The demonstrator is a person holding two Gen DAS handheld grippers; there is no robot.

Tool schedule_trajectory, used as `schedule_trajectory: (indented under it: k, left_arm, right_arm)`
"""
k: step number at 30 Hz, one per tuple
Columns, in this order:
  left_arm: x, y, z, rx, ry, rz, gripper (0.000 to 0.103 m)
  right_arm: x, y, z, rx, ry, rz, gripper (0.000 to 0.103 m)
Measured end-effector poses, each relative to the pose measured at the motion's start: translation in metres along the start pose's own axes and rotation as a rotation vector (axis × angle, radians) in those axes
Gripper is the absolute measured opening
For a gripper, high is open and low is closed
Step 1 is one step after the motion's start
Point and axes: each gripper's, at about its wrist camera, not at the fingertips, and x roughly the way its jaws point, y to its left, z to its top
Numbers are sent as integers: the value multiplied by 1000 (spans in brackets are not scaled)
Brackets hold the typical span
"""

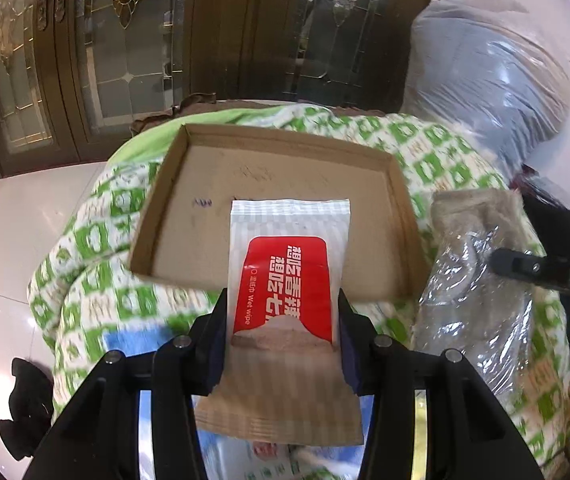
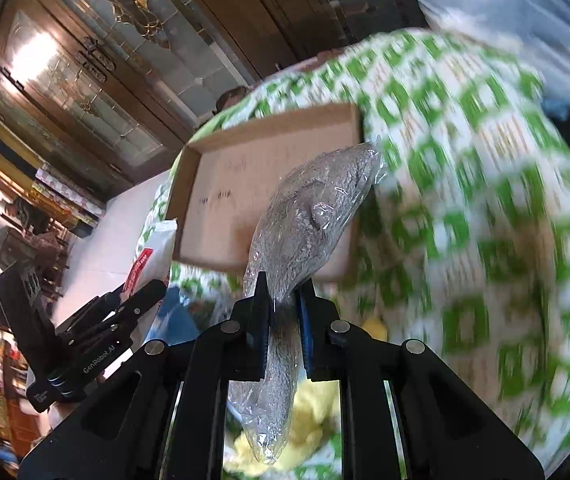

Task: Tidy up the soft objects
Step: 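Grasp the clear grey-cloth bag with the right tool while the left tool grasps the red-label wet-wipe packet, then lower both held items into the cardboard tray and open both tools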

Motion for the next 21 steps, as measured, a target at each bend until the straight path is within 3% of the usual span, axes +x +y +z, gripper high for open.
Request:
schedule_trajectory:
  k: [5, 11, 21]
  left_arm:
    - [23, 13, 30, -26, -7, 10, 46]
    - [57, 25, 59, -39, -12, 17, 46]
    - [114, 41, 66, -51, 24, 29, 47]
  right_arm:
    - [26, 11, 45, -63, -59, -17, 12]
    - [71, 2, 79, -88, -60, -26, 12]
    - [135, -18, 84, -130, 30, -27, 12]
